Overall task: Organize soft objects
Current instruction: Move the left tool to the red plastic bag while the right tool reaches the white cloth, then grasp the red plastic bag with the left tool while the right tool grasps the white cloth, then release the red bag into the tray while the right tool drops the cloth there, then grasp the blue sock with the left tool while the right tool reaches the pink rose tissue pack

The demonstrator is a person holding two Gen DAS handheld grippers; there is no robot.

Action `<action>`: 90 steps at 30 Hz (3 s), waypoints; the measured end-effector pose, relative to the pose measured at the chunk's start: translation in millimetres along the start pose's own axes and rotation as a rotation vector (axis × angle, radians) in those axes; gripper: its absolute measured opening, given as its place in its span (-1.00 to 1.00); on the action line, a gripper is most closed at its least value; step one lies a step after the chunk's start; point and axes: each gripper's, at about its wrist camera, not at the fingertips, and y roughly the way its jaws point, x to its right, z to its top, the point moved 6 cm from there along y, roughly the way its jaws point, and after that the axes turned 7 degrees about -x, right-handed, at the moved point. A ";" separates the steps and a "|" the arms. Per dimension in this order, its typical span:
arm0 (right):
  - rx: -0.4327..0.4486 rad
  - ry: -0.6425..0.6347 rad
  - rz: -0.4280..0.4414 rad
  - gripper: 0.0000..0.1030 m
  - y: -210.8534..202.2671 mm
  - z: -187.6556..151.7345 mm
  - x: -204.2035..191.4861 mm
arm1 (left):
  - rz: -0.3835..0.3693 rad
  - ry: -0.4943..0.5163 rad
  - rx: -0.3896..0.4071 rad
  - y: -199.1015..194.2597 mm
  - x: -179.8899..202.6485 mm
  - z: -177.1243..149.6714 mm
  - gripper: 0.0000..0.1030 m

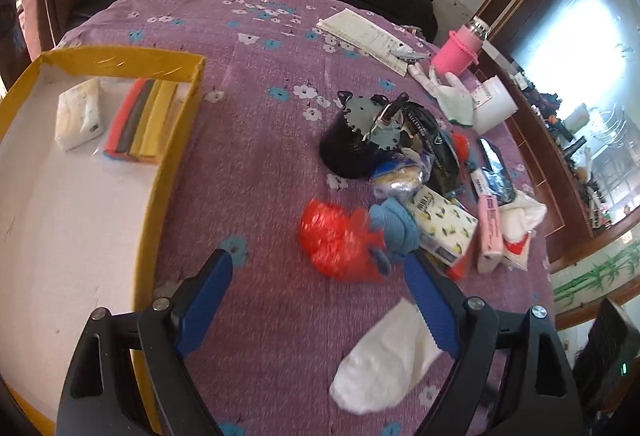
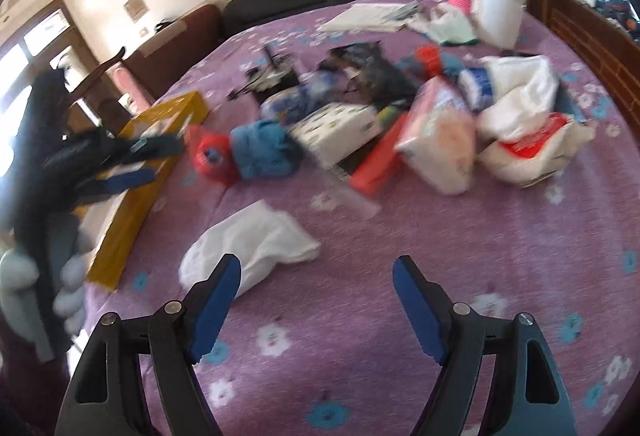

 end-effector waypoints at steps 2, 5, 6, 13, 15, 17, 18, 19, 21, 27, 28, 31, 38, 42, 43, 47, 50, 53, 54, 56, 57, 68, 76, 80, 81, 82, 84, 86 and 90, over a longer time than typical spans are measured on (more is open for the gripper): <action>-0.024 -0.012 0.030 0.60 8.9 -1.7 -12.9 | 0.017 0.006 -0.007 8.8 1.6 4.9 0.68; -0.046 -0.020 0.048 0.60 20.4 -0.9 -24.1 | 0.018 0.010 -0.019 21.5 1.6 11.7 0.68; -0.053 -0.023 0.055 0.60 24.1 -0.1 -28.0 | 0.013 0.009 -0.023 24.5 1.1 13.1 0.68; -0.078 -0.031 0.059 0.60 40.8 3.7 -42.4 | -0.119 0.040 -0.073 37.6 4.5 7.2 -0.15; -0.077 -0.031 0.048 0.60 44.7 7.1 -45.5 | -0.128 0.045 -0.061 34.3 4.2 6.3 -0.18; -0.076 -0.038 0.034 0.60 47.9 10.6 -49.1 | -0.134 0.050 -0.045 30.8 4.6 6.2 -0.19; -0.077 -0.041 0.028 0.60 49.9 11.9 -51.9 | -0.147 0.040 -0.038 27.9 3.6 6.0 -0.19; -0.079 -0.047 0.019 0.60 52.1 13.1 -55.2 | -0.158 0.033 -0.030 24.7 2.9 6.1 -0.20; -0.082 -0.066 -0.011 0.60 57.0 15.3 -61.6 | -0.165 0.029 -0.007 16.5 2.5 6.4 -0.20; -0.075 -0.117 -0.094 0.60 66.2 16.4 -77.5 | -0.176 0.050 0.061 -15.3 5.4 2.4 -0.19; -0.066 -0.126 -0.111 0.45 65.9 16.1 -77.9 | -0.175 0.055 0.072 -21.0 4.8 0.8 -0.19; -0.050 -0.147 -0.107 -0.29 62.7 14.5 -82.2 | -0.177 0.056 0.102 -40.9 -1.2 -4.3 -0.19; -0.004 -0.176 -0.096 -0.56 36.0 13.5 -89.0 | -0.144 0.043 0.208 -103.7 -33.1 -10.7 -0.19; 0.034 -0.184 -0.055 -0.56 11.8 22.9 -98.8 | -0.053 0.035 0.262 -136.8 -67.0 -5.2 -0.19; 0.038 -0.186 -0.043 -0.56 8.3 28.2 -102.4 | -0.031 0.030 0.269 -140.8 -74.9 -2.5 -0.19; 0.049 -0.207 0.003 -0.55 1.7 52.2 -121.6 | 0.079 0.000 0.282 -154.2 -120.4 18.5 -0.19; 0.052 -0.234 0.035 -0.55 2.6 70.2 -146.5 | 0.119 -0.018 0.271 -150.7 -149.3 35.8 -0.18; 0.048 -0.275 0.054 -0.55 13.5 88.2 -175.9 | 0.142 -0.049 0.237 -135.1 -175.4 54.6 -0.19; 0.037 -0.286 0.067 -0.55 19.9 93.2 -187.0 | 0.148 -0.054 0.225 -129.5 -181.8 58.3 -0.19; 0.014 -0.305 0.087 -0.55 34.0 100.4 -206.7 | 0.163 -0.075 0.192 -114.1 -198.1 68.1 -0.19; -0.001 -0.317 0.094 -0.55 42.4 103.4 -217.1 | 0.161 -0.077 0.176 -106.9 -202.9 71.7 -0.19; -0.149 -0.394 0.080 -0.54 136.3 115.5 -278.2 | 0.116 -0.205 0.073 -53.9 -268.3 98.1 -0.14; -0.192 -0.351 0.085 -0.50 171.6 122.8 -278.4 | 0.043 -0.232 0.154 -90.5 -270.3 85.8 0.31; -0.190 -0.327 0.106 -0.19 170.9 121.9 -279.1 | 0.028 -0.244 0.206 -114.8 -266.2 78.0 0.36; -0.176 -0.328 0.104 -0.14 166.7 123.1 -278.7 | 0.023 -0.246 0.217 -119.7 -264.0 76.5 0.37; -0.163 -0.331 0.104 -0.04 161.9 124.1 -278.9 | 0.018 -0.247 0.228 -125.7 -260.9 74.9 0.38; -0.127 -0.336 0.097 0.06 147.3 124.8 -277.1 | 0.006 -0.245 0.254 -137.8 -252.4 70.6 0.43; -0.093 -0.341 0.092 0.20 131.7 123.8 -273.1 | -0.012 -0.241 0.282 -149.3 -239.6 65.5 0.47; -0.033 -0.349 0.068 0.30 100.9 113.9 -256.9 | -0.075 -0.238 0.320 -165.1 -210.2 50.3 0.60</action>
